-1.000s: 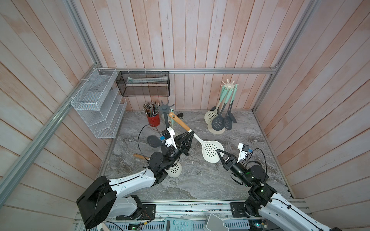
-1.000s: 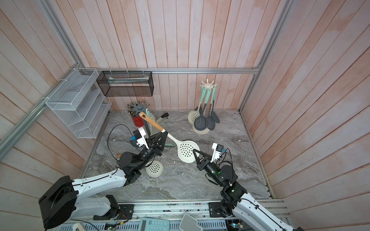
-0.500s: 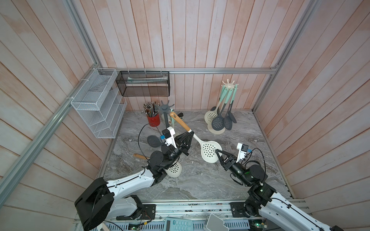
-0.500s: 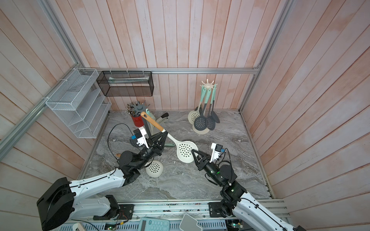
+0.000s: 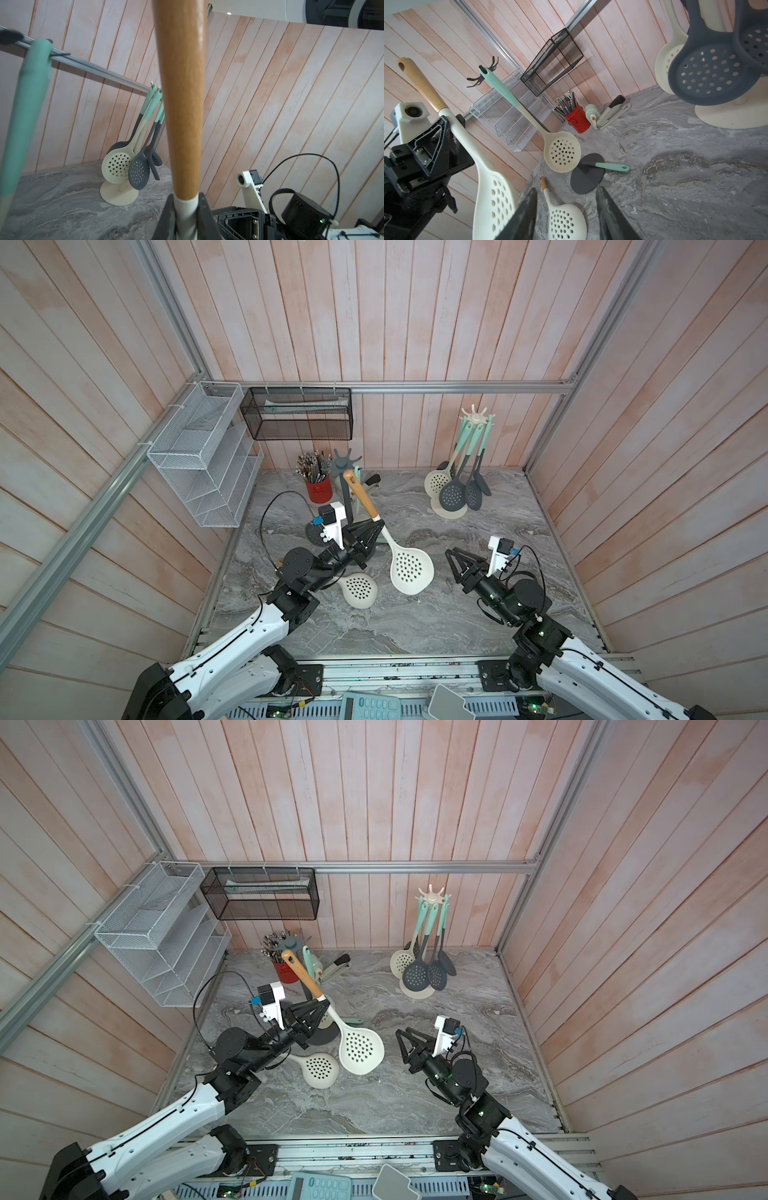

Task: Hang the skimmer on the kitchen utensil rack
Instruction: Pick up the skimmer from the center of the board.

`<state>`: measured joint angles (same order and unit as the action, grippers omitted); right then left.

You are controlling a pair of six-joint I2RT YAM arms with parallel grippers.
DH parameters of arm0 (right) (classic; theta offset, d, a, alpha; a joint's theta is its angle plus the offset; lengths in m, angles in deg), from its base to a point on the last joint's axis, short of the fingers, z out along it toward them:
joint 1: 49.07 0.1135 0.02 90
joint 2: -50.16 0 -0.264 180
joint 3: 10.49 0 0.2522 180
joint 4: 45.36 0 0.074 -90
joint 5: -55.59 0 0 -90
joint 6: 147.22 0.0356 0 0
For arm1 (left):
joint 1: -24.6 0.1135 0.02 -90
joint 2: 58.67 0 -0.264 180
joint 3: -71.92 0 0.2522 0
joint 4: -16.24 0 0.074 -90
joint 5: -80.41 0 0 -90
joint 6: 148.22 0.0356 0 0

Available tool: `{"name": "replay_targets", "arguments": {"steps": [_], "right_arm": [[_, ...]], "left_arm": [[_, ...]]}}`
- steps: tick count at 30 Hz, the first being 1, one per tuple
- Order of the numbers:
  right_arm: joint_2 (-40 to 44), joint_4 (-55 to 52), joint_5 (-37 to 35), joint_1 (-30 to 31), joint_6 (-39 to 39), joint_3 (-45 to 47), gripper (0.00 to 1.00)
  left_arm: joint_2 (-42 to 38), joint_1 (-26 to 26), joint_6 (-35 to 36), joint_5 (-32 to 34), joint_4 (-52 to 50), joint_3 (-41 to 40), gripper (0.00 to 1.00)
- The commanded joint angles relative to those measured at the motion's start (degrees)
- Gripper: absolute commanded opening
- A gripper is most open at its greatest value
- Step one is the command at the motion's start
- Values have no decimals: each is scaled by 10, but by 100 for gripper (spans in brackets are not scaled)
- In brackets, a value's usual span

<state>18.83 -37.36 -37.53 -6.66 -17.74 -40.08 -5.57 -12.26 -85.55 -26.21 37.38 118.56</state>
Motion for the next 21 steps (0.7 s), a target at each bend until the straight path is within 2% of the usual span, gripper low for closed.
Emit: {"name": "replay_targets", "arguments": {"steps": [1, 7, 13, 21], "right_arm": [[-16, -17, 0, 4, -50, -27, 49], [-50, -26, 6, 4, -101, -46, 53], [-70, -11, 19, 4, -114, -46, 55], [-95, 1, 36, 8, -143, -59, 56]], "left_arm": [[-16, 26, -8, -89, -80, -1, 9], [-15, 60, 11, -167, -161, 22, 7], [-18, 80, 40, -174, -216, 38, 6], [-32, 115, 53, -206, -234, 40, 6]]}}
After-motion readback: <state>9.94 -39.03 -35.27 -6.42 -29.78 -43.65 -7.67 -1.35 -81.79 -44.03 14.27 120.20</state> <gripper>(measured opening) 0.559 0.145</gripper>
